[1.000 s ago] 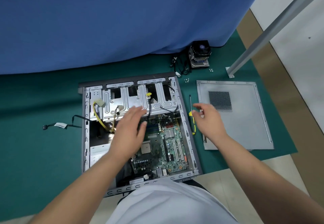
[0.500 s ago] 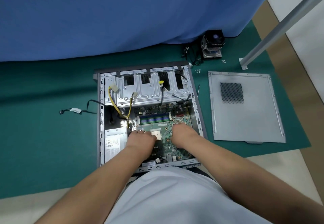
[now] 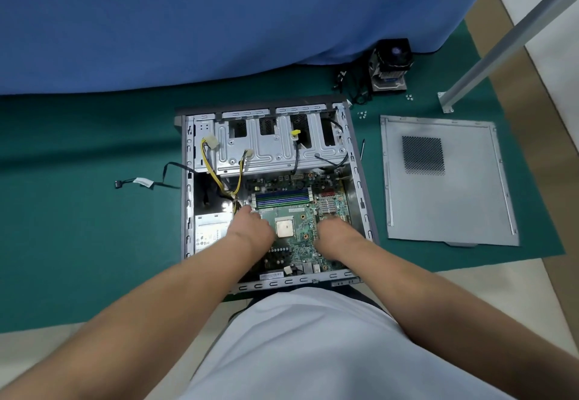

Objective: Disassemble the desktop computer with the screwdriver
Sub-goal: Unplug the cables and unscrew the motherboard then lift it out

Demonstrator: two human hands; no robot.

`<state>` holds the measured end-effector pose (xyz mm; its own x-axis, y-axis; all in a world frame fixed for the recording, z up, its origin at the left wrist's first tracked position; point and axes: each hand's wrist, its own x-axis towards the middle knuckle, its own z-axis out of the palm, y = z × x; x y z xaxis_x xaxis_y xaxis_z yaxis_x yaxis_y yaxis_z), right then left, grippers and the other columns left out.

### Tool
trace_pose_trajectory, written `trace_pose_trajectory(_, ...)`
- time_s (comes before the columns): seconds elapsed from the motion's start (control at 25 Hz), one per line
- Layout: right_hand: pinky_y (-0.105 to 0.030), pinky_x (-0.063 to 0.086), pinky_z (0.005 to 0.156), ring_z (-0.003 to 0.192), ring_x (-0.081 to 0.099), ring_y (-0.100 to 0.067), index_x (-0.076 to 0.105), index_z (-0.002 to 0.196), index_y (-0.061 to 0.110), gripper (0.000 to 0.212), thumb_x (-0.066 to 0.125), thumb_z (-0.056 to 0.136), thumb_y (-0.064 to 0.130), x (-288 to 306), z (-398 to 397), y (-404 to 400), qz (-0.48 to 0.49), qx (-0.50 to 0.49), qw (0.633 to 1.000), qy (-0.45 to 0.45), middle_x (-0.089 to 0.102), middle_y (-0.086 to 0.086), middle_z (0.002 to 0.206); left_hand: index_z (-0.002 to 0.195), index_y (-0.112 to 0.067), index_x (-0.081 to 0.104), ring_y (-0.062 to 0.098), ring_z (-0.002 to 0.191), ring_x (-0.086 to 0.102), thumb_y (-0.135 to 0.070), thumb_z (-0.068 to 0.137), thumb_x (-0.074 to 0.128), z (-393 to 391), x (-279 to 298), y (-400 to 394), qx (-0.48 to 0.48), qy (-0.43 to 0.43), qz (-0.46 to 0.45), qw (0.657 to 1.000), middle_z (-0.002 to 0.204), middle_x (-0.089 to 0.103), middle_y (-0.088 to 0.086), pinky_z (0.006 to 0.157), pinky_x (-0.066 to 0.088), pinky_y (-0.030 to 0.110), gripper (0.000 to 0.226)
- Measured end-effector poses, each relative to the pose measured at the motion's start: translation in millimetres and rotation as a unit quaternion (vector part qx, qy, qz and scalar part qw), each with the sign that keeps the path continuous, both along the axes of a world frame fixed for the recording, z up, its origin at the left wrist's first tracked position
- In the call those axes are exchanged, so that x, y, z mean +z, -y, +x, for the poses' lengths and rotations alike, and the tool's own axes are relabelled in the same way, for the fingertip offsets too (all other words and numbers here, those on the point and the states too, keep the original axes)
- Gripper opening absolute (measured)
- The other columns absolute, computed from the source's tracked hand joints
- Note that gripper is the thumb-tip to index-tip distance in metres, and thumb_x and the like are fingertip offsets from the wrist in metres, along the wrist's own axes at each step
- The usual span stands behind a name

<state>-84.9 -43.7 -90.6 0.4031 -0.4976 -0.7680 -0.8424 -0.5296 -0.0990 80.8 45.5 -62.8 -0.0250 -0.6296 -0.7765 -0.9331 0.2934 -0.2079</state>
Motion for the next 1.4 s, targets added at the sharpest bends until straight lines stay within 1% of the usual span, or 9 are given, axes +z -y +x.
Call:
trace_pose_trajectory(0.16,-0.036,0.057,0.090,0.099,0.063,-0.023,0.062,0.124,0.003,0.027,0.054,0.103,0.018,-5,-8,-7,-0.002,0.004,1.000,0.002,0.037,-0.014,0.151,0.108,-0.019,0.065,0.026,0.110,0.062,-0.009,0.098,0.058,23,20,2,-0.055,-0.063,-0.020,0.996,0.112,0.072,0.004,0.105,0.038,0.041,0.016)
trace_pose_trajectory(0.32,-0.035,0.057,0.091,0.098,0.062,-0.022,0.060,0.128,0.004,0.031,0.056,0.102,0.020,-5,-10,-8,-0.010,-0.027,0.999,0.014,0.047,-0.011,0.138,0.105,-0.027,0.070,0.022,0.114,0.056,-0.025,0.099,0.060,31,27,-3,-0.047,-0.085,0.006,0.995,0.104,0.069,-0.004,0.107,0.034,0.041,0.012)
trace_pose_trajectory(0.52,-0.035,0.058,0.090,0.101,0.064,-0.023,0.057,0.129,0.004,0.031,0.058,0.101,0.017,-6,-7,-7,-0.007,-0.060,0.998,0.001,0.054,-0.012,0.126,0.069,-0.025,0.046,0.017,0.074,0.051,-0.024,0.100,0.054,22,31,2,0.022,-0.077,0.070,0.994,0.073,0.051,-0.008,0.106,0.039,0.045,0.032)
trace_pose_trajectory(0.76,-0.038,0.061,0.081,0.089,0.067,-0.025,0.064,0.101,0.008,0.008,0.060,0.095,0.009,-8,11,1,-0.031,-0.083,0.996,-0.024,0.067,-0.009,0.098,0.113,-0.029,0.069,0.022,0.095,0.065,-0.043,0.105,0.045,-8,22,14,0.247,-0.209,-0.103,0.941,0.106,0.070,-0.003,0.088,0.054,0.040,0.028)
trace_pose_trajectory(0.88,-0.037,0.056,0.078,0.097,0.067,-0.031,0.065,0.107,0.010,0.019,0.058,0.092,0.002,-11,12,-4,-0.064,-0.068,0.995,-0.030,0.068,-0.011,0.105,0.129,-0.028,0.067,0.020,0.101,0.067,-0.032,0.103,0.050,-37,7,14,0.398,-0.313,-0.184,0.843,0.127,0.069,0.000,0.091,0.054,0.032,0.032)
trace_pose_trajectory(0.96,-0.037,0.053,0.072,0.093,0.065,-0.030,0.064,0.108,0.011,0.020,0.058,0.092,0.001,-15,12,-2,-0.070,-0.069,0.995,-0.028,0.065,-0.010,0.099,0.145,-0.023,0.054,0.010,0.092,0.065,-0.029,0.102,0.055,-47,-2,17,0.589,-0.378,-0.193,0.687,0.143,0.060,0.004,0.077,0.051,0.022,0.044)
trace_pose_trajectory(1.04,-0.033,0.048,0.065,0.082,0.061,-0.028,0.063,0.102,0.014,0.010,0.062,0.094,0.009,-18,11,1,-0.071,-0.082,0.994,-0.023,0.059,-0.007,0.088,0.158,-0.019,0.034,0.021,0.117,0.062,-0.027,0.101,0.057,-52,-11,15,0.709,-0.365,-0.178,0.576,0.162,0.035,0.011,0.094,0.054,0.034,0.063)
trace_pose_trajectory(1.2,-0.031,0.044,0.066,0.077,0.059,-0.026,0.065,0.101,0.015,0.008,0.070,0.095,0.018,-24,10,2,-0.078,-0.091,0.993,-0.018,0.058,-0.005,0.083,0.165,-0.021,0.003,0.034,0.158,0.004,-0.024,0.101,0.057,-50,-20,10,0.751,-0.299,-0.143,0.571,0.171,-0.016,0.003,0.126,0.021,0.046,0.084)
trace_pose_trajectory(1.4,-0.029,0.043,0.054,0.074,0.062,-0.025,0.061,0.093,0.016,0.008,0.068,0.093,0.012,-27,8,2,-0.088,-0.103,0.991,-0.009,0.055,-0.003,0.077,0.157,-0.009,0.031,0.037,0.143,0.039,-0.024,0.100,0.054,-42,-22,12,0.769,-0.262,-0.054,0.580,0.171,-0.001,0.013,0.103,0.042,0.038,0.063)
